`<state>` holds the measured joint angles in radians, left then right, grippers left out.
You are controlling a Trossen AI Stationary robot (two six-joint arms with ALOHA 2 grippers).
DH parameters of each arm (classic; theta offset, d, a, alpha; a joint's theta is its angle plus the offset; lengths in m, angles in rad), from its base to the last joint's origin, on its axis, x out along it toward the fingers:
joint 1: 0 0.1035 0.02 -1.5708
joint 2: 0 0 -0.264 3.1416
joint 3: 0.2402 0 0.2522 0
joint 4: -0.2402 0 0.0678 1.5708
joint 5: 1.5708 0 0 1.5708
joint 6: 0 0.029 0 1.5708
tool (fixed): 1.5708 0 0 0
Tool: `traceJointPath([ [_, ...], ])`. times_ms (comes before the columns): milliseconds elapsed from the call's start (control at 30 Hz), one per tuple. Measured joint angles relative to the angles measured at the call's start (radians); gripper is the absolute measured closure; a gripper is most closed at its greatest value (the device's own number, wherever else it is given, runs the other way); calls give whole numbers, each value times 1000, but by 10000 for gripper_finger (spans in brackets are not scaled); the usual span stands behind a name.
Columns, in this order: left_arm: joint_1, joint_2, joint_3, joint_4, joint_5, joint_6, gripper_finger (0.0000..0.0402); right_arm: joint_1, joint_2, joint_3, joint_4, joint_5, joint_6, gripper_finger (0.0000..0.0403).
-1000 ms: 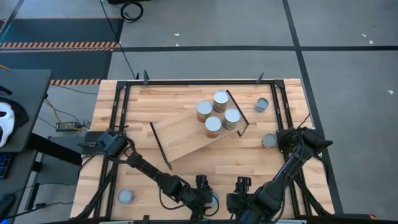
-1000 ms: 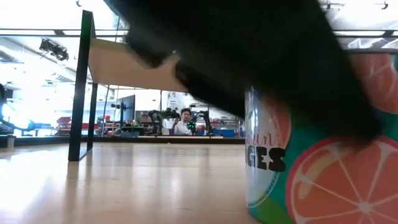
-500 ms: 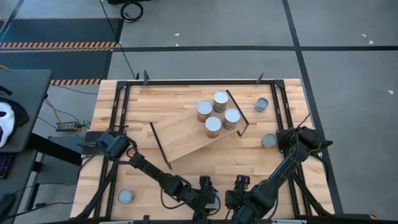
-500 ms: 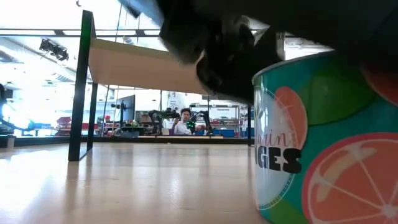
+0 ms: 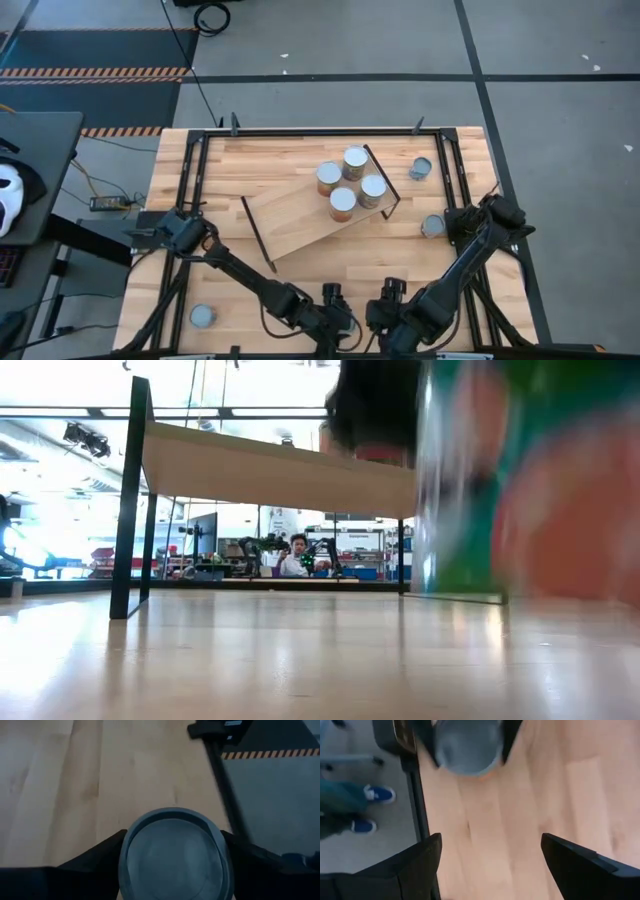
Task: Pick and place cans onto a shelf
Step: Put the small canned orange on the shelf
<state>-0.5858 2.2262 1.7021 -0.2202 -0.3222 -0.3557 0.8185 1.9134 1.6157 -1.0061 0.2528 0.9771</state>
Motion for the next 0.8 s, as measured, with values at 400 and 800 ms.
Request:
traceJointPath([
  [400, 26, -222, 332, -705, -78, 73, 120, 1, -220, 1, -16, 220, -52, 54],
  [800, 367, -755, -135, -689, 10, 299, 120, -171, -297, 2, 15, 257, -155, 54],
])
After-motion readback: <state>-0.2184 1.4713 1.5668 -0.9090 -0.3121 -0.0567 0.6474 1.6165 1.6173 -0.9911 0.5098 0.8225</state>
